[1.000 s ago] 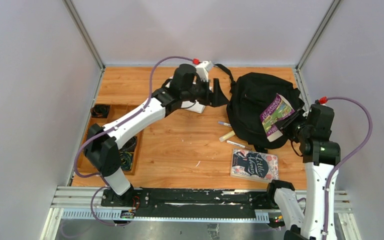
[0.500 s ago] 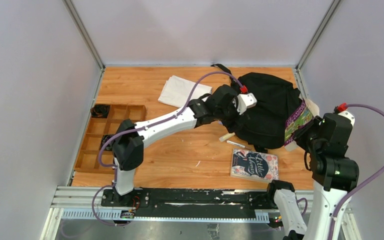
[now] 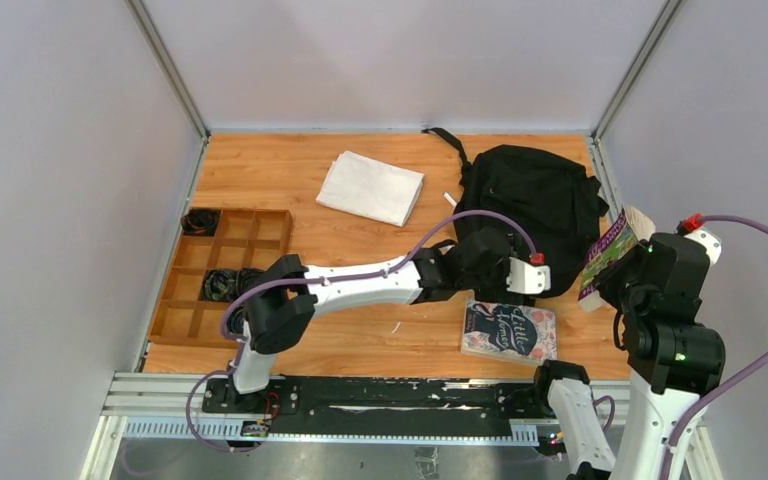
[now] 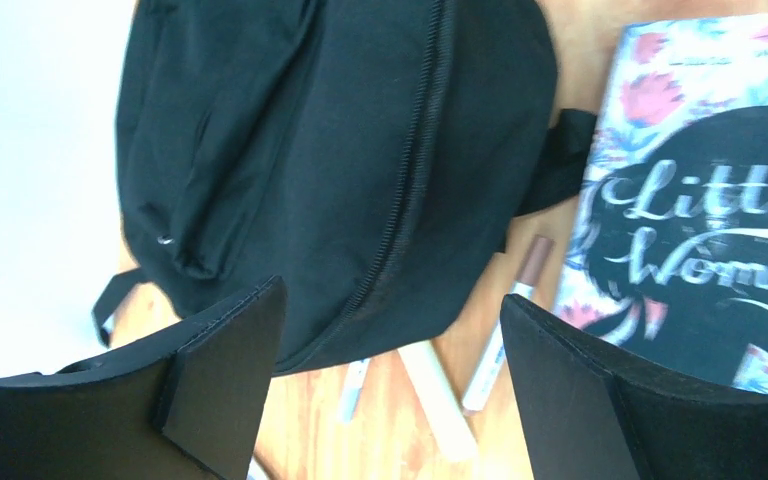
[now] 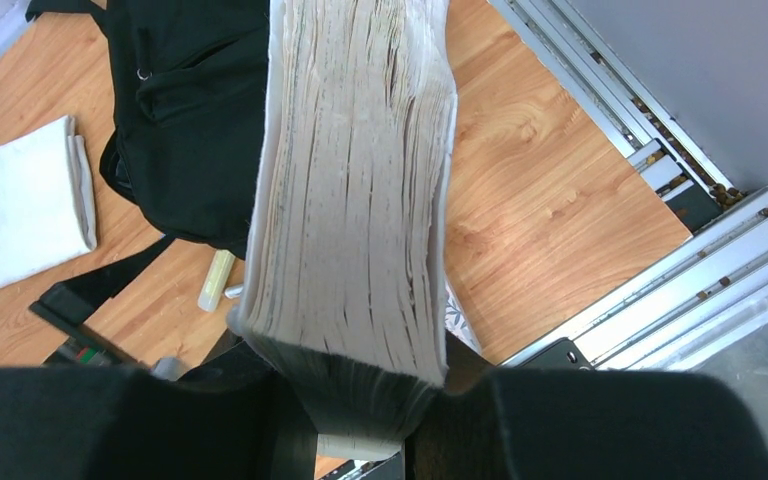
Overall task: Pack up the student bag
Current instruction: Place the book in the student bag.
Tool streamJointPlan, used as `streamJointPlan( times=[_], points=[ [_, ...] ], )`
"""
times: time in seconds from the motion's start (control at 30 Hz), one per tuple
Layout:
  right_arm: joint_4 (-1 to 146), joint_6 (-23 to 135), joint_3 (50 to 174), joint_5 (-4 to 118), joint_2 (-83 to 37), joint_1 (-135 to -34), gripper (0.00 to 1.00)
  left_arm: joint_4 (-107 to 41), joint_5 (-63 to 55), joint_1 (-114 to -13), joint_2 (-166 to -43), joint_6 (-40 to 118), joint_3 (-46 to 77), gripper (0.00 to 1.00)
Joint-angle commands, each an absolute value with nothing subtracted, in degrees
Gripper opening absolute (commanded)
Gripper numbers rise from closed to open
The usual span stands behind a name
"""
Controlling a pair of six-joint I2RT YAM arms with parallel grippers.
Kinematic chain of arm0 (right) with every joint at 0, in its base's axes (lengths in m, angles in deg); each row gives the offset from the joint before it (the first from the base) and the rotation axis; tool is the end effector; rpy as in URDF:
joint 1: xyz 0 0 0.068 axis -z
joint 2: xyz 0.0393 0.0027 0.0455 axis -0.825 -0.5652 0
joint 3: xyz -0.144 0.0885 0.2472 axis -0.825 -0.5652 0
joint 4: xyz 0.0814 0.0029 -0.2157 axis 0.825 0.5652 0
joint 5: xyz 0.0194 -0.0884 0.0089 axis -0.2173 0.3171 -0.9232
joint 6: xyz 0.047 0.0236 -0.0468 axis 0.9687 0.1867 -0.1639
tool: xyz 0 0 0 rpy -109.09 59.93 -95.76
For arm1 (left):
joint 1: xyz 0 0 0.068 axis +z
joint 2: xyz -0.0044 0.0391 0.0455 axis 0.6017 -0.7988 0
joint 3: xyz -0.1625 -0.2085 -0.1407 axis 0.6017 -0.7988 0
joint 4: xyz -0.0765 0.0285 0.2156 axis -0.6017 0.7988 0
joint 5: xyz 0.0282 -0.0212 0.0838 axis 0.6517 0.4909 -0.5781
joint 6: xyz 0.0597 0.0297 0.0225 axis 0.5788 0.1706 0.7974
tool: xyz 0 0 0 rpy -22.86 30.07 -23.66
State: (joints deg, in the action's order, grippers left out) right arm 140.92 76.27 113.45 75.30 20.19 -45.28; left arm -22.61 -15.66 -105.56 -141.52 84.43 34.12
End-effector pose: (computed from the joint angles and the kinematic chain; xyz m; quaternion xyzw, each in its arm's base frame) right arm 0.0267 -0.0155 0.4075 0.3188 0.8021 -0.0064 0.5050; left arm 0.1731 -0.4315 0.2940 0.6661 0.5539 -0.1240 0.4840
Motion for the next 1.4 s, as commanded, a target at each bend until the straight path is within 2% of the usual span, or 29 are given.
streamJointPlan(
  times=[0.0,0.17,0.37,0.53,0.6,0.67,0.77,1.07,1.2,1.37],
  points=[
    [138.9,75.9,115.7,76.1,20.6,-46.4,0.0,-34.5,-24.7,-105.6,-144.6,89.2,32.0,0.86],
    [139.1,76.4,114.5,75.4,20.7,-47.6,0.0,-35.7,-27.3,-105.6,-149.0,92.5,34.0,0.8],
    [139.2,76.9,115.0,75.4,20.1,-47.9,0.0,-37.1,-32.4,-105.5,-150.2,91.5,36.5,0.6],
    [139.1,76.9,115.4,75.9,19.9,-47.9,0.0,-36.8,-31.5,-105.3,-147.3,88.0,36.9,0.58],
    [139.1,76.8,115.1,76.1,20.2,-47.9,0.0,-35.0,-29.9,-105.1,-146.6,86.4,38.0,0.52],
    [139.2,76.9,114.9,76.2,20.4,-47.9,0.0,-32.2,-28.1,-104.5,-146.8,84.2,40.5,0.36],
    [139.3,76.7,114.5,76.4,20.7,-47.9,0.0,-26.4,-25.0,-103.7,-147.8,81.2,45.0,0.0],
    [139.1,77.7,113.4,70.9,23.9,-48.3,0.0,-17.2,-9.9,-96.3,-152.4,59.8,64.1,0.0],
    [136.6,79.4,111.1,61.5,26.1,-48.3,0.0,-14.4,-5.9,-93.9,-157.4,49.0,75.0,0.0],
    [133.1,81.9,107.7,47.1,27.1,-48.3,0.0,-19.3,-5.6,-92.8,-158.5,42.2,74.7,0.0]
  ],
)
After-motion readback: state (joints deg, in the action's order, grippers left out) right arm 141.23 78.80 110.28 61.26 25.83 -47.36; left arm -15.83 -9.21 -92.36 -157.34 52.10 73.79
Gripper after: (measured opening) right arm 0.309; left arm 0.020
